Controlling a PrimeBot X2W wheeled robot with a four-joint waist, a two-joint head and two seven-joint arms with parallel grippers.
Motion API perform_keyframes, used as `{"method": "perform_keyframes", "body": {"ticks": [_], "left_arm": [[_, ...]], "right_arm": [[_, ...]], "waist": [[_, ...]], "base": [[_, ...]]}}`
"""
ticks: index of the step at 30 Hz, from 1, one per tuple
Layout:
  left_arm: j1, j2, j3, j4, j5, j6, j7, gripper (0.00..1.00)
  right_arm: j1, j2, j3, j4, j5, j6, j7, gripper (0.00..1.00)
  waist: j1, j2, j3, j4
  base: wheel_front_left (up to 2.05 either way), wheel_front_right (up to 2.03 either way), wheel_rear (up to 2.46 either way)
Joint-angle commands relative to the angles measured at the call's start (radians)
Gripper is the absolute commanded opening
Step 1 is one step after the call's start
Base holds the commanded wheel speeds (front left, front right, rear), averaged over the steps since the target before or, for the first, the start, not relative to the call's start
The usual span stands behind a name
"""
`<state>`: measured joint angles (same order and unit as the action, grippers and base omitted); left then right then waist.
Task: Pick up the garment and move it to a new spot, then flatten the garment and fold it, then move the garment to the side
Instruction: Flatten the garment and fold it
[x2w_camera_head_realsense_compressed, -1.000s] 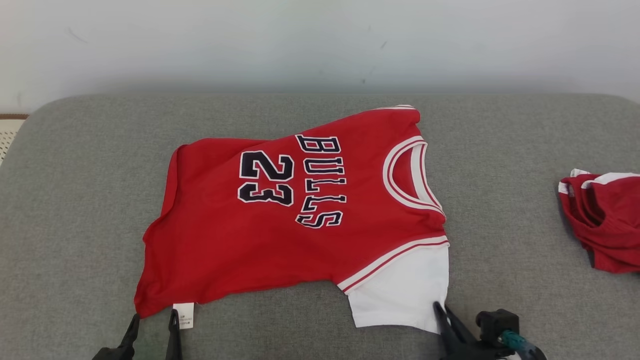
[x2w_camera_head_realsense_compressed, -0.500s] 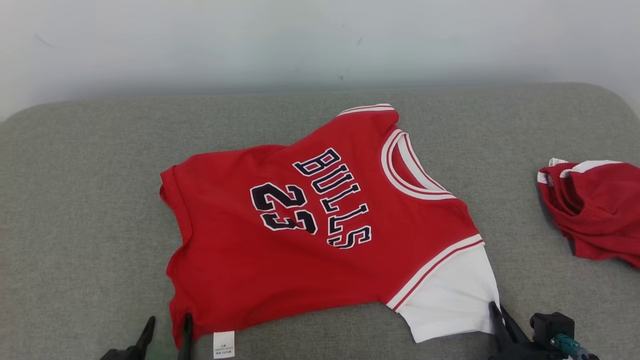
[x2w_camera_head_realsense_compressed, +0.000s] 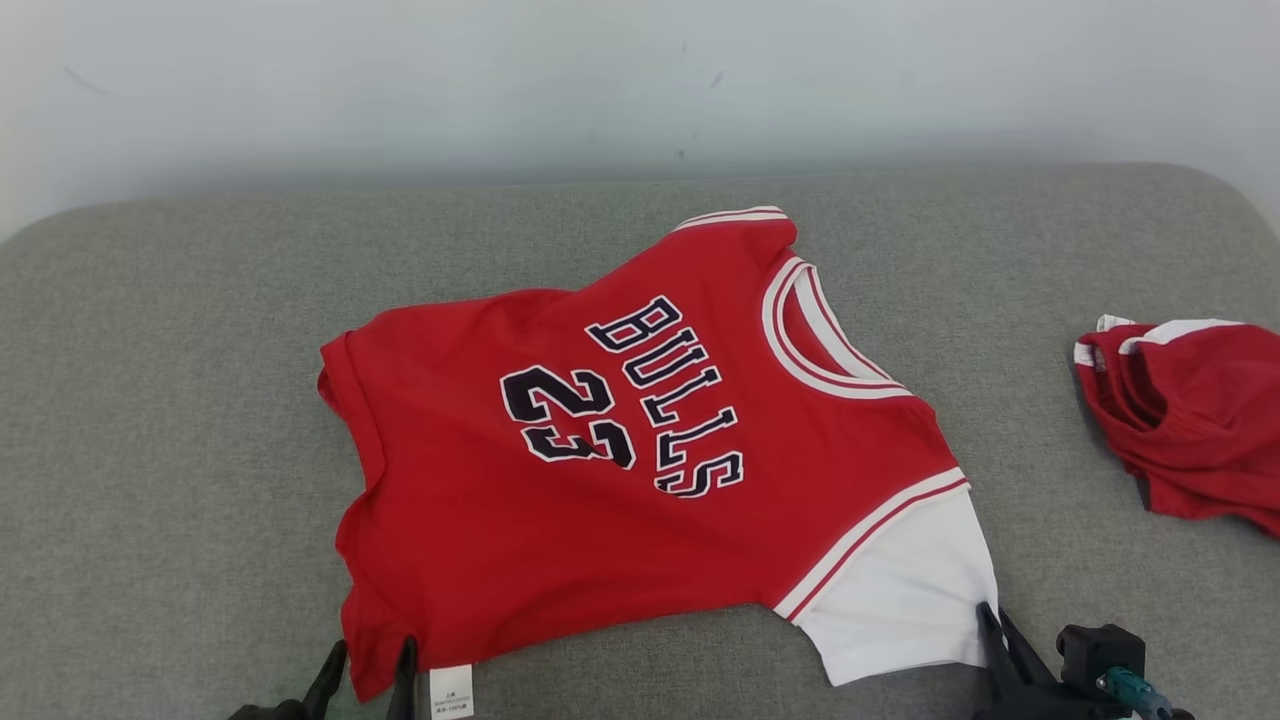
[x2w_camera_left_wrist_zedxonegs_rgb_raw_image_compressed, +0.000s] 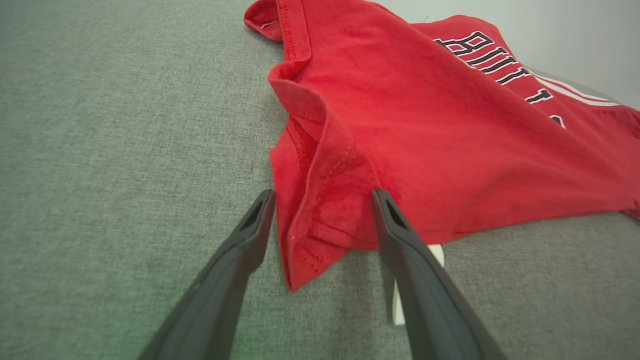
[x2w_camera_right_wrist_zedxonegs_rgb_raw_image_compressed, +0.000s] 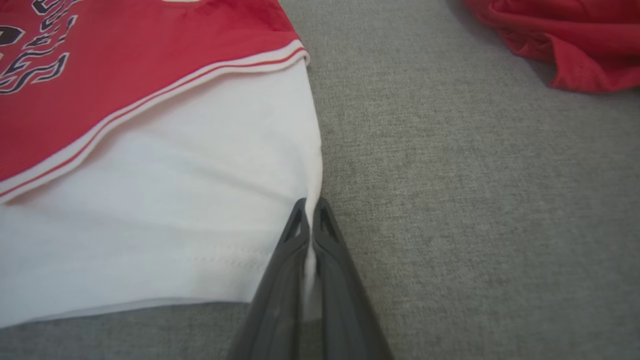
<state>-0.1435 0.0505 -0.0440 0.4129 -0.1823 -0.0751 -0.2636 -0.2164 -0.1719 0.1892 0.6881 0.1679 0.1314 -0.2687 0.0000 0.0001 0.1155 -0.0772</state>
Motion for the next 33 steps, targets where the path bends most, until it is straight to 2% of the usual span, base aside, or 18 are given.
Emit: {"method": "perform_keyframes", "body": {"ticks": [1, 17, 19, 21, 22, 25, 26, 28, 33], "left_arm": [[0.017, 0.001, -0.001, 0.001, -0.003, -0.001, -0.001, 1.00], [0.035, 0.000, -0.007, -0.007, -0.003, -0.014, -0.001, 1.00], [0.034, 0.001, -0.001, -0.002, -0.001, -0.007, -0.001, 0.85], [0.034, 0.000, -0.002, 0.012, 0.004, -0.006, -0.001, 0.75], [0.032, 0.001, 0.000, 0.020, 0.003, -0.007, -0.001, 0.54], [0.022, 0.001, 0.009, 0.041, 0.014, -0.013, -0.001, 0.29], [0.016, 0.000, 0.013, 0.049, 0.019, -0.017, -0.001, 0.16], [0.005, 0.001, 0.023, 0.056, 0.032, -0.021, -0.001, 0.02], [0.004, 0.001, 0.055, 0.058, 0.046, -0.042, -0.001, 0.00]], "right_arm": [[0.003, 0.003, 0.006, 0.009, 0.001, -0.002, 0.009, 0.00], [0.007, 0.004, 0.015, 0.005, 0.009, -0.002, 0.006, 0.00], [0.007, 0.004, 0.018, 0.005, 0.008, -0.002, 0.006, 0.00], [0.007, 0.002, 0.019, 0.004, 0.010, -0.002, 0.006, 0.00], [0.006, 0.002, 0.019, 0.003, 0.011, -0.002, 0.006, 0.00], [0.004, 0.000, 0.019, -0.003, 0.018, -0.002, 0.006, 0.00], [0.003, 0.000, 0.018, -0.006, 0.019, -0.002, 0.006, 0.00], [0.003, 0.001, 0.019, -0.009, 0.021, -0.002, 0.005, 0.00], [0.005, 0.003, 0.020, -0.019, 0.031, -0.002, 0.005, 0.00]], "waist": [[0.0000, -0.0001, -0.002, 0.002], [0.0000, -0.0001, -0.021, 0.009], [0.0000, -0.0001, -0.024, 0.007], [0.0000, -0.0001, -0.027, 0.006], [0.0000, -0.0001, -0.028, 0.005], [0.0000, -0.0001, -0.029, 0.005], [0.0000, -0.0001, -0.030, 0.006], [0.0000, -0.0001, -0.033, 0.007], [0.0000, -0.0001, -0.046, 0.010]], "base": [[0.00, 0.00, 0.00], [0.00, 0.00, 0.00], [0.00, 0.00, 0.00], [0.00, 0.00, 0.00], [0.00, 0.00, 0.00], [0.00, 0.00, 0.00], [0.00, 0.00, 0.00], [0.00, 0.00, 0.00], [0.00, 0.00, 0.00]]}}
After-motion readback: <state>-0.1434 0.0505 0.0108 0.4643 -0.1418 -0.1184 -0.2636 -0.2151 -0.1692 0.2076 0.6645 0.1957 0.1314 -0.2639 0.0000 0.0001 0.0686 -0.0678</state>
